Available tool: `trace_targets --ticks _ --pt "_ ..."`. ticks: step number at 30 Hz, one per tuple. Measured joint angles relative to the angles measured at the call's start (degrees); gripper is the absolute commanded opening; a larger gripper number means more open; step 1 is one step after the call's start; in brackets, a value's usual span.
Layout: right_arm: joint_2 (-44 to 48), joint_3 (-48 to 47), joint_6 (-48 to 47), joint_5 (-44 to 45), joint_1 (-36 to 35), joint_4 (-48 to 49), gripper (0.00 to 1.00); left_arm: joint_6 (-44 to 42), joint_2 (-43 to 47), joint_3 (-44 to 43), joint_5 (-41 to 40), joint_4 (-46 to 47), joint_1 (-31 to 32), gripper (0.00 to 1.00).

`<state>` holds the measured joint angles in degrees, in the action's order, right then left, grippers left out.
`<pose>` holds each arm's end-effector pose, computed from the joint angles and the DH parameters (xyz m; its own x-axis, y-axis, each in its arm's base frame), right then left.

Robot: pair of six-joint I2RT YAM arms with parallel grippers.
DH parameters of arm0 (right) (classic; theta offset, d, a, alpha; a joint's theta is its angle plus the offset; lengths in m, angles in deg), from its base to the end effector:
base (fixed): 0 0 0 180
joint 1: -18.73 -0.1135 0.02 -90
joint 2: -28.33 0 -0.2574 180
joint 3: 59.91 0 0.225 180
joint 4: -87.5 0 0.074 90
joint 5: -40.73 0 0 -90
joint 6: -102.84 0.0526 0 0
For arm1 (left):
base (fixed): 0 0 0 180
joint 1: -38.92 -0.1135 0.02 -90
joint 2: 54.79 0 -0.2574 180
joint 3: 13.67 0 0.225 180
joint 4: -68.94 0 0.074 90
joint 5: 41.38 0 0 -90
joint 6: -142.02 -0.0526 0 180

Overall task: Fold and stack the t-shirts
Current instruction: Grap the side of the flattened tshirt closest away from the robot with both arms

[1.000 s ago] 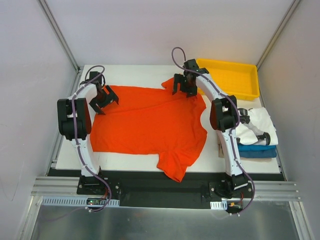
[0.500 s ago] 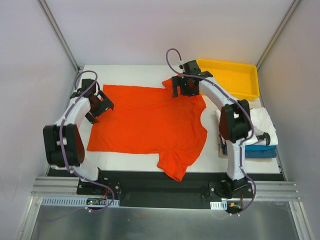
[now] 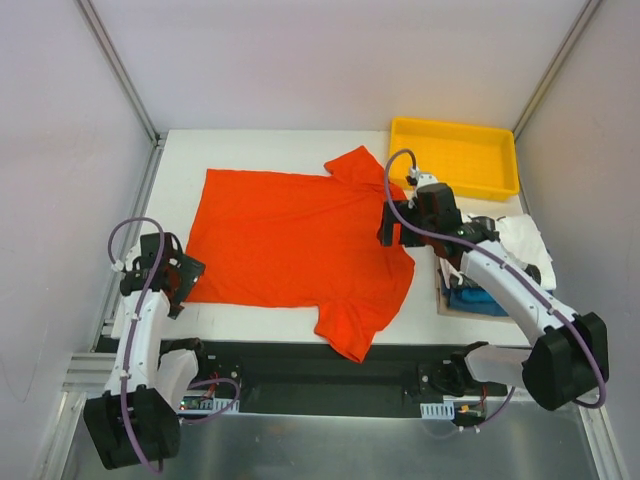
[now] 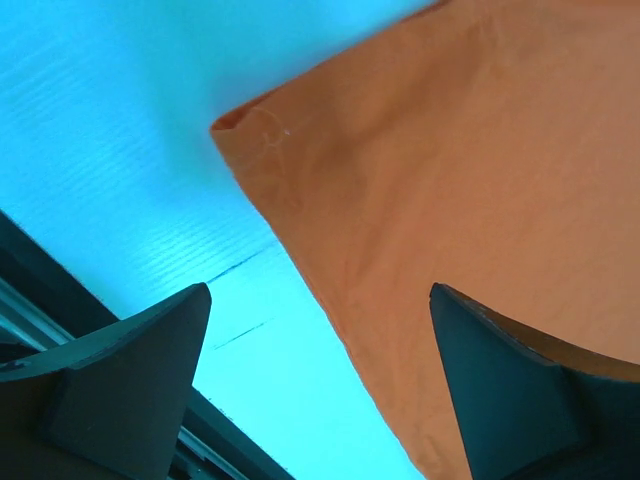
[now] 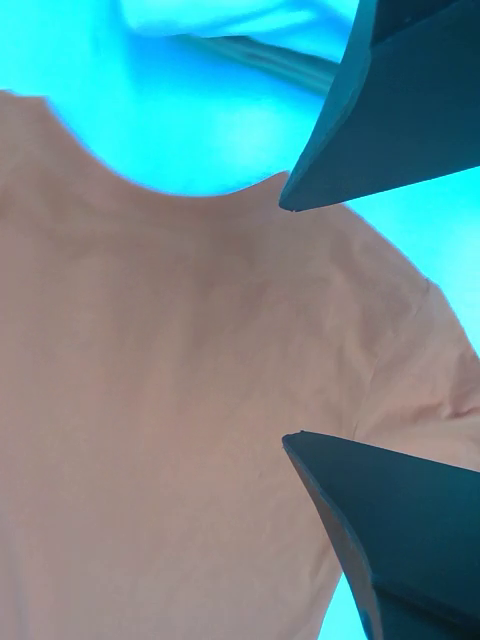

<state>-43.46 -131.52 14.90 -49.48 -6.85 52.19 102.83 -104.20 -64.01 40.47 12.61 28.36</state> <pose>0.2413 0.1157 0.2838 -0.5389 -0.2181 -0.8136 -0.4154 0.9091 0.0314 0.1452 0.0347 0.2088 -0.3094 -0.8381 -0.4493 -0.7918 0.4887 -0.3664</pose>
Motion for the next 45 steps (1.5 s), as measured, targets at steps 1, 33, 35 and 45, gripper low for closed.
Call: trace_targets --ticks 1,33,35,45 --pt "1.2 2.1 0.2 0.6 0.0 -0.1 0.97 0.4 0.5 0.2 0.0 -0.3 -1.0 0.85" --pt "0.6 6.1 2.1 2.3 1.5 1.2 0.97 0.1 -22.1 0.8 4.9 10.4 -13.9 0.19" --pt "0.6 6.2 2.3 2.2 1.5 1.2 0.97 -0.4 -22.9 0.3 5.1 10.4 -13.9 0.01" --pt "5.2 11.3 1.5 -0.8 -2.1 2.0 0.97 -1.8 -23.4 0.5 7.8 13.3 -13.9 0.00"
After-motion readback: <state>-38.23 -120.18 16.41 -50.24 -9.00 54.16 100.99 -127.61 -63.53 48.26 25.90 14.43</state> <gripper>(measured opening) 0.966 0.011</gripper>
